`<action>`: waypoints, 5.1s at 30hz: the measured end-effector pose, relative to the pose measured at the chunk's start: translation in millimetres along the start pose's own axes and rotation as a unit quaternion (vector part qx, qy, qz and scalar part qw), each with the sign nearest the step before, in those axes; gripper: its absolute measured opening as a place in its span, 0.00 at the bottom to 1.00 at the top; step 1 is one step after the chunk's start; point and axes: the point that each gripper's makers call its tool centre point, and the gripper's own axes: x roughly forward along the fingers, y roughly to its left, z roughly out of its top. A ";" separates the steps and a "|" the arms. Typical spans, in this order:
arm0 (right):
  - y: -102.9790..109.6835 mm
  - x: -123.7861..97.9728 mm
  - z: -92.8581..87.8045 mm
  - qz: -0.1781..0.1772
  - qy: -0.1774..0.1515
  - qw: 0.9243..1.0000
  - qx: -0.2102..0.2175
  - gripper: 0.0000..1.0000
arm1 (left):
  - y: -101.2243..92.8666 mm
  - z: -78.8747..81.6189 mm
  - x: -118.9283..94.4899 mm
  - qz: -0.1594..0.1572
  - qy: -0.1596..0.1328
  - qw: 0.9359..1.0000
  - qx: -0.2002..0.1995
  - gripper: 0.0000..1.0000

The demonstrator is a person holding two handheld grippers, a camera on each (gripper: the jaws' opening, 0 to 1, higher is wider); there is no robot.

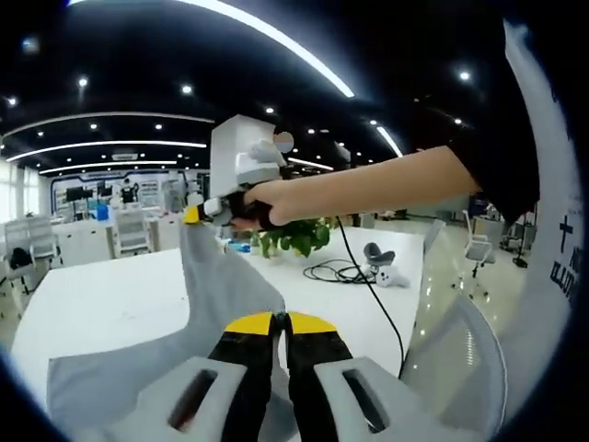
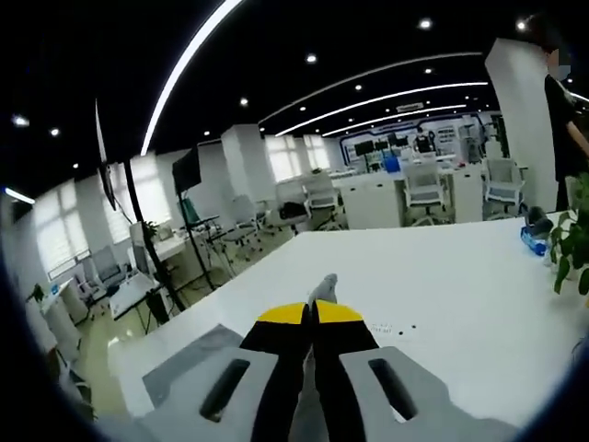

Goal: Fold the towel on the table until its edges align and the towel forms a compact rectangular stack.

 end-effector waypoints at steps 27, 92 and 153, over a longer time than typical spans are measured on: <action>130.7 95.8 -8.2 0.068 0.005 0.997 -0.047 0.00 | 101.8 -18.8 -105.0 0.061 0.005 0.998 0.001 0.04; 275.1 288.3 -227.8 0.111 0.138 0.978 -0.110 0.00 | 249.4 -213.8 -243.2 0.418 0.039 0.858 -0.295 0.04; 191.6 259.7 -266.4 0.090 0.232 0.954 -0.165 0.30 | 274.6 -275.2 -243.1 0.354 0.207 0.887 -0.212 0.21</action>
